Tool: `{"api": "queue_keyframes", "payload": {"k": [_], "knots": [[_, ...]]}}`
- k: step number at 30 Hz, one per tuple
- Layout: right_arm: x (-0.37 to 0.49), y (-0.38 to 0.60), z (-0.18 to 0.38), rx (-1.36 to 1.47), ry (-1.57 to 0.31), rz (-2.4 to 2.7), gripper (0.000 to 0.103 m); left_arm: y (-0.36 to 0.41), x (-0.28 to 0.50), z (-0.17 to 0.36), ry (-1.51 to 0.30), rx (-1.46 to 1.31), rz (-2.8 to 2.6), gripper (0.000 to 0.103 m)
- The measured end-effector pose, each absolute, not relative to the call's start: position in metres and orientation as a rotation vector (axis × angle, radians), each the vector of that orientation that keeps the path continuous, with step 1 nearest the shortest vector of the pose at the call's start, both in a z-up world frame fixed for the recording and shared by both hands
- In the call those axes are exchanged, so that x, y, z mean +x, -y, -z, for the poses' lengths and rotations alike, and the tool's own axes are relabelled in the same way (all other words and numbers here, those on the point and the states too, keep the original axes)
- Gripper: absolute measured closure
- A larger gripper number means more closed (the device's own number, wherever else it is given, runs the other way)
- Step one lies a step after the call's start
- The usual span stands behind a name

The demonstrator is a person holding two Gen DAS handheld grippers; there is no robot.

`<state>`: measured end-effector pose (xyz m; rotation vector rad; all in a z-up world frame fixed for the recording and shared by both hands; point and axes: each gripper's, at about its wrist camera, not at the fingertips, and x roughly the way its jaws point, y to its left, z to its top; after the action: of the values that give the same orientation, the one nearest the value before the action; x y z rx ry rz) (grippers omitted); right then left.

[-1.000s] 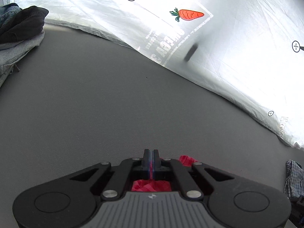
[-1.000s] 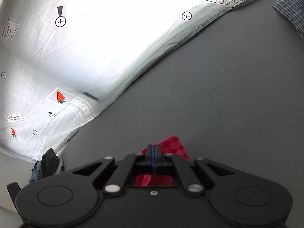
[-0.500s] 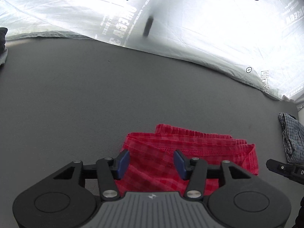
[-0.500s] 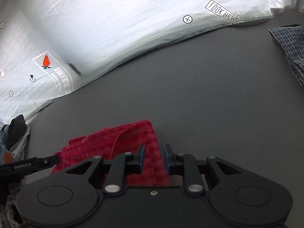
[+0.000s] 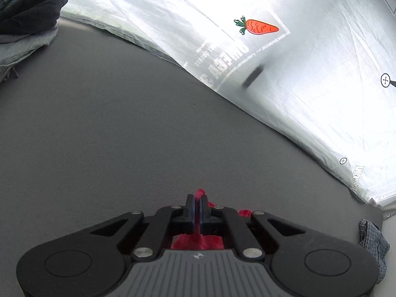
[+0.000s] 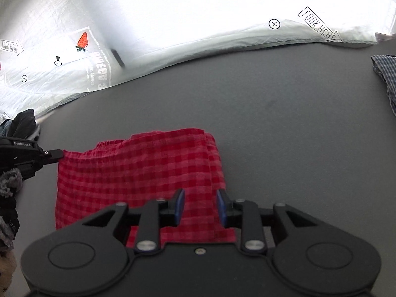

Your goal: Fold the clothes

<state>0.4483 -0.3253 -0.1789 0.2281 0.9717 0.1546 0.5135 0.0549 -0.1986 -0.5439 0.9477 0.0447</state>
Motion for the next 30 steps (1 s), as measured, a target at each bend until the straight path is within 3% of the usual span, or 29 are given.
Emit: {"api": "queue_keyframes", "payload": {"k": [5, 6, 7, 9, 14, 17, 19, 20, 21, 22, 30], "knots": [[0.459, 0.321, 0.189, 0.223, -0.972, -0.175, 0.070, -0.062, 0.506, 0.196, -0.940, -0.548, -0.058, 0.084], [0.462, 0.321, 0.191, 0.221, -0.970, -0.177, 0.082, -0.062, 0.503, 0.195, -0.945, -0.549, -0.053, 0.083], [0.464, 0.321, 0.193, 0.219, -0.968, -0.178, 0.102, -0.060, 0.501, 0.195, -0.949, -0.548, -0.047, 0.082], [0.466, 0.322, 0.194, 0.193, -0.954, -0.152, 0.102, -0.055, 0.494, 0.195, -0.958, -0.529, -0.040, 0.077], [0.472, 0.339, 0.200, 0.229, -0.962, -0.068, 0.100, -0.038, 0.472, 0.200, -0.976, -0.439, -0.028, 0.055], [0.468, 0.352, 0.199, 0.267, -0.947, -0.056, 0.089, -0.034, 0.456, 0.205, -0.991, -0.408, -0.016, 0.042], [0.465, 0.361, 0.201, 0.326, -0.940, -0.083, 0.068, -0.032, 0.447, 0.208, -1.003, -0.396, -0.006, 0.039], [0.464, 0.364, 0.201, 0.352, -0.935, -0.103, 0.064, -0.032, 0.445, 0.211, -1.014, -0.417, 0.006, 0.038], [0.463, 0.367, 0.203, 0.382, -0.931, -0.143, 0.052, -0.031, 0.445, 0.215, -1.020, -0.428, 0.012, 0.038], [0.464, 0.366, 0.204, 0.376, -0.932, -0.175, 0.047, -0.030, 0.446, 0.218, -1.027, -0.439, 0.019, 0.038], [0.483, 0.357, 0.218, 0.377, -0.951, -0.328, 0.029, -0.022, 0.469, 0.227, -1.014, -0.495, 0.104, 0.038]]}}
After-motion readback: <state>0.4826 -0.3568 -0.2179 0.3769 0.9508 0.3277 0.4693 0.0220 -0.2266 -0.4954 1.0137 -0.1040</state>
